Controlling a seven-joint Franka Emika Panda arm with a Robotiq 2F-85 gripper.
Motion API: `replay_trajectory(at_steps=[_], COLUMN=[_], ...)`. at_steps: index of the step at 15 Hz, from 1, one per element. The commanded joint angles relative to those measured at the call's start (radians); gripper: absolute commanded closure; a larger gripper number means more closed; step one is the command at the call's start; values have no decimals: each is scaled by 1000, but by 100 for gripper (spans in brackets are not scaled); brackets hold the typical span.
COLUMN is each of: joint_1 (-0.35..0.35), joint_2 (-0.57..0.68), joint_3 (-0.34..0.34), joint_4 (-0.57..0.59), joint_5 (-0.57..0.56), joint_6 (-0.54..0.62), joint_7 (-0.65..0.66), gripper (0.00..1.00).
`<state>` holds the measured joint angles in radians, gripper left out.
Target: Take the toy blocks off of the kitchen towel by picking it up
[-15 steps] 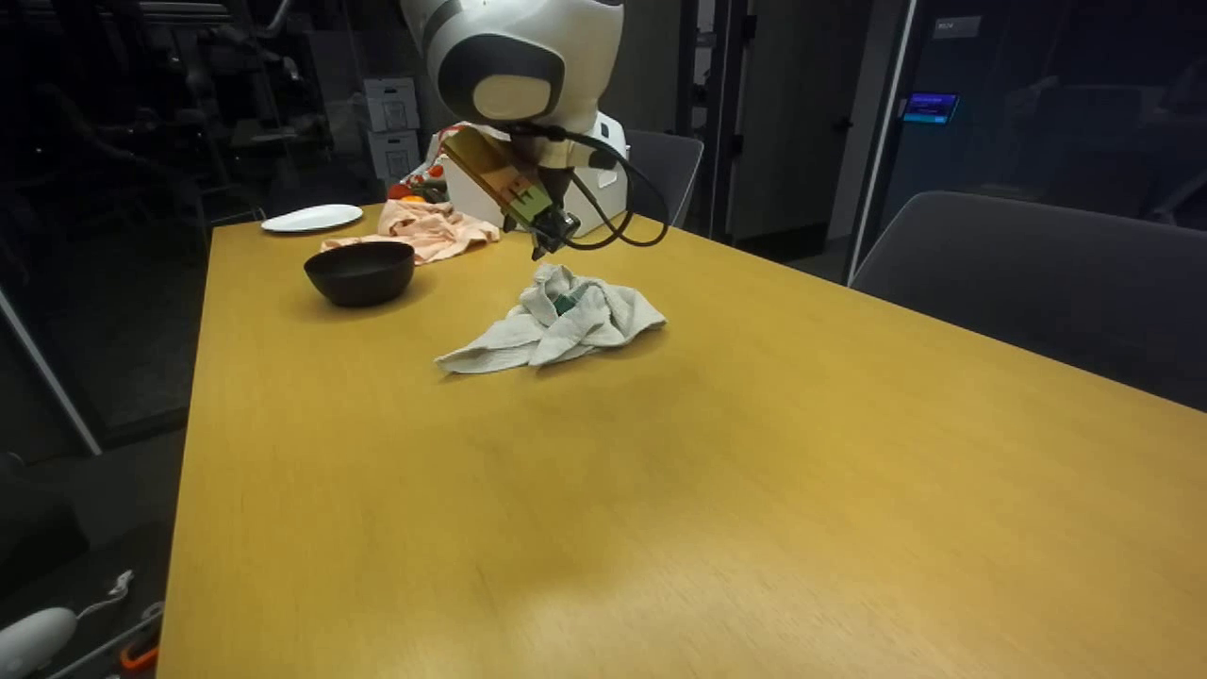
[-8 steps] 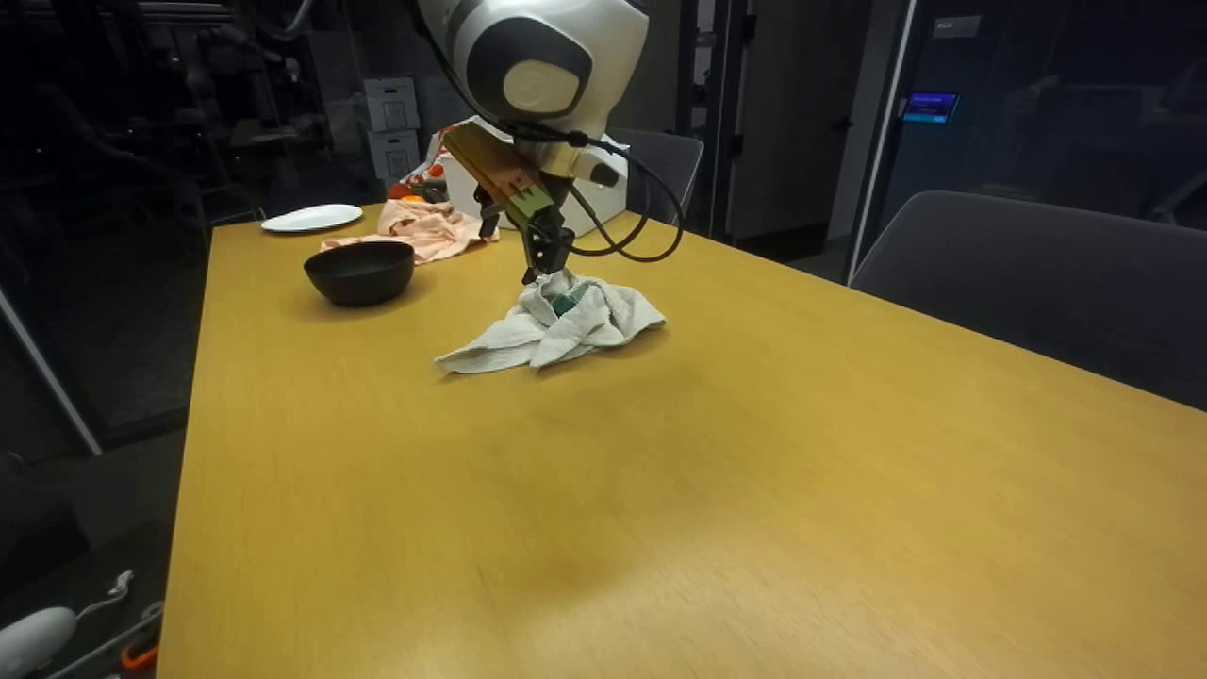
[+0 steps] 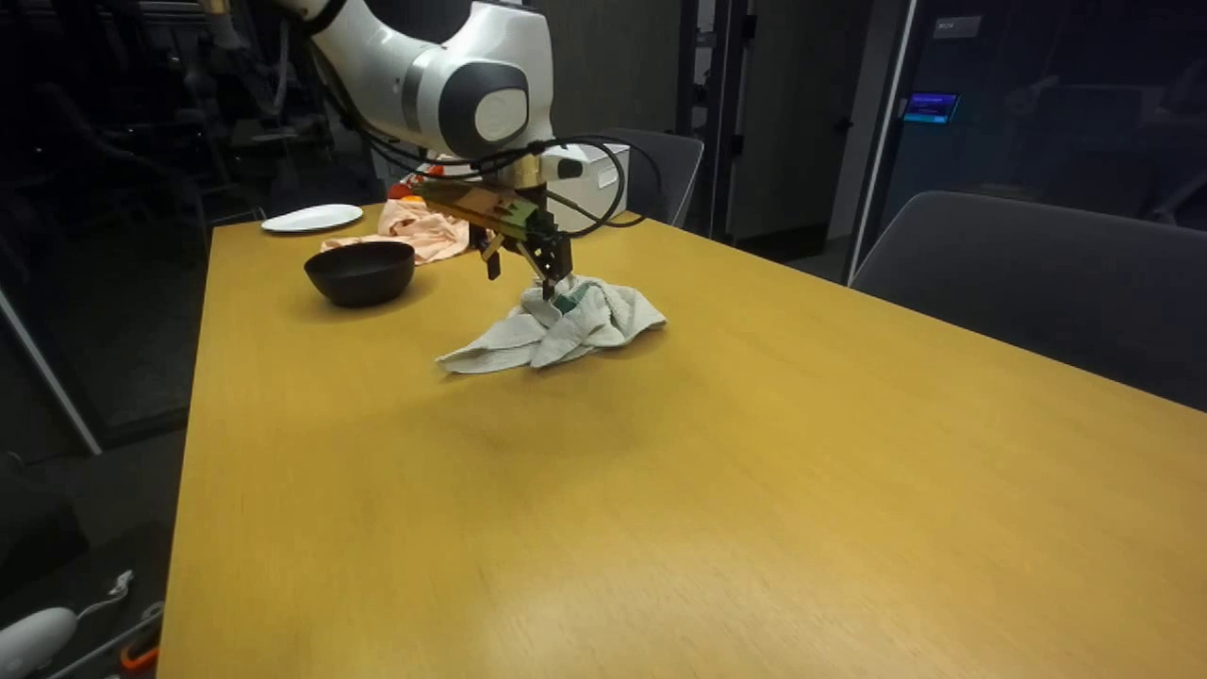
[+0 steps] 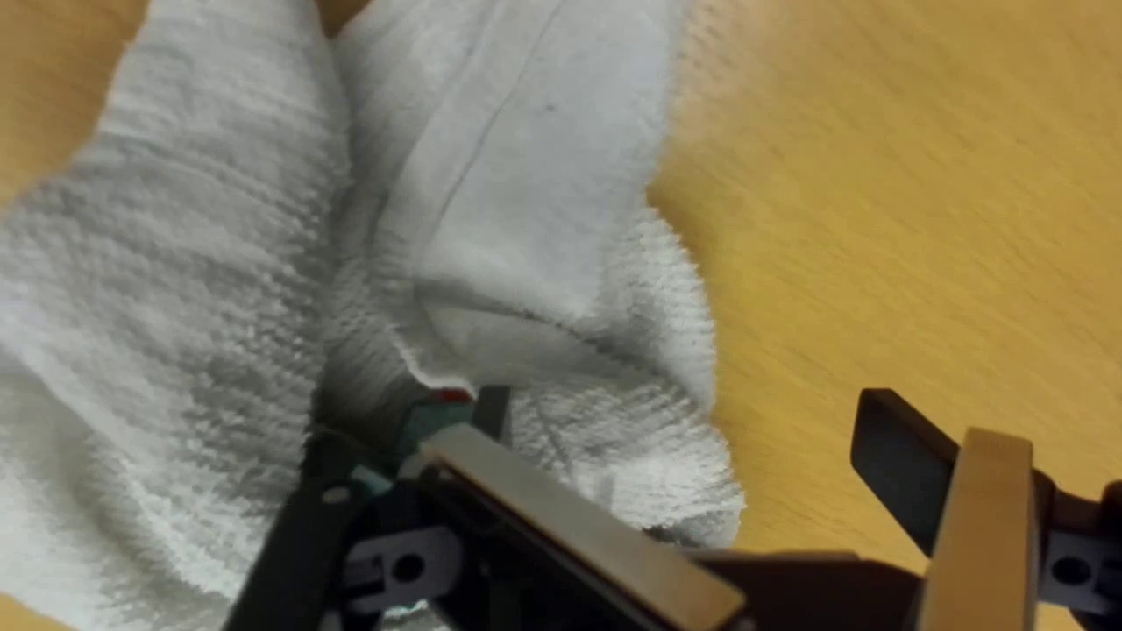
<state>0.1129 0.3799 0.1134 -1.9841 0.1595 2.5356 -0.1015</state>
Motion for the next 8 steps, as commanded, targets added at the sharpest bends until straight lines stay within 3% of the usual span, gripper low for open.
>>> replay_trajectory(at_steps=[1, 4, 8], joint_1=[83, 119, 83], joint_2=[9, 20, 24], joint_3=[-98, -153, -86], joint_4=[-21, -23, -25], joint_5=[-250, -395, -314], joint_6=[107, 126, 99], joint_7=[157, 274, 259], gripper=[0, 0, 0])
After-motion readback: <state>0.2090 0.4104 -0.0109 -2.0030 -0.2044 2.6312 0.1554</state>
